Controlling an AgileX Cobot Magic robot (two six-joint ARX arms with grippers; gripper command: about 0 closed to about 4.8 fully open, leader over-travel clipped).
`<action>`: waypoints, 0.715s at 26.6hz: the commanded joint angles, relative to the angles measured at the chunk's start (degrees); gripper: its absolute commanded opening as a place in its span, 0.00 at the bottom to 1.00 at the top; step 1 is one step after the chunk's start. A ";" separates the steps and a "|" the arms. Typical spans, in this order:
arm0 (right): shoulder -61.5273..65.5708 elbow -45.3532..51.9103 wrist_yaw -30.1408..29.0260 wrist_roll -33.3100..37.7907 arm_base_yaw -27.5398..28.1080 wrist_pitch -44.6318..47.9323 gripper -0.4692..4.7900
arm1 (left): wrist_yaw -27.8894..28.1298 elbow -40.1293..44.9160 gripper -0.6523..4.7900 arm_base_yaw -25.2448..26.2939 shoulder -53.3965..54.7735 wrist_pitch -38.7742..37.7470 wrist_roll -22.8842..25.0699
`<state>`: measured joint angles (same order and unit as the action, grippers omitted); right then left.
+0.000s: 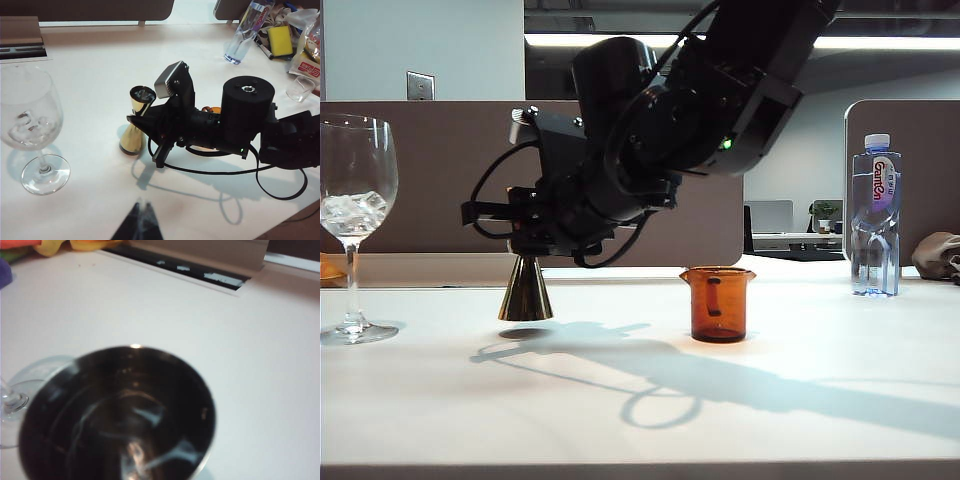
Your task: Pick up the small amber measuring cup and pour the water in it into the jigger, then pick up the jigger and pour the water in it into the wine glass.
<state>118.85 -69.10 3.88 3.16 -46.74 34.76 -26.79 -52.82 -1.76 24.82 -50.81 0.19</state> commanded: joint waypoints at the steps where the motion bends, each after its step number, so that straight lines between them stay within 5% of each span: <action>1: -0.35 -2.56 0.04 -0.66 -0.11 -2.14 0.12 | -0.22 -0.17 0.12 0.02 0.00 0.68 0.04; 19: -3.98 -10.51 0.00 -3.65 -0.07 -11.67 0.10 | -0.22 -0.17 0.12 0.04 0.00 0.68 0.04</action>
<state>115.92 -79.18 3.88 -0.10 -46.74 22.48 -26.81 -52.82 -1.76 24.80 -50.81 0.19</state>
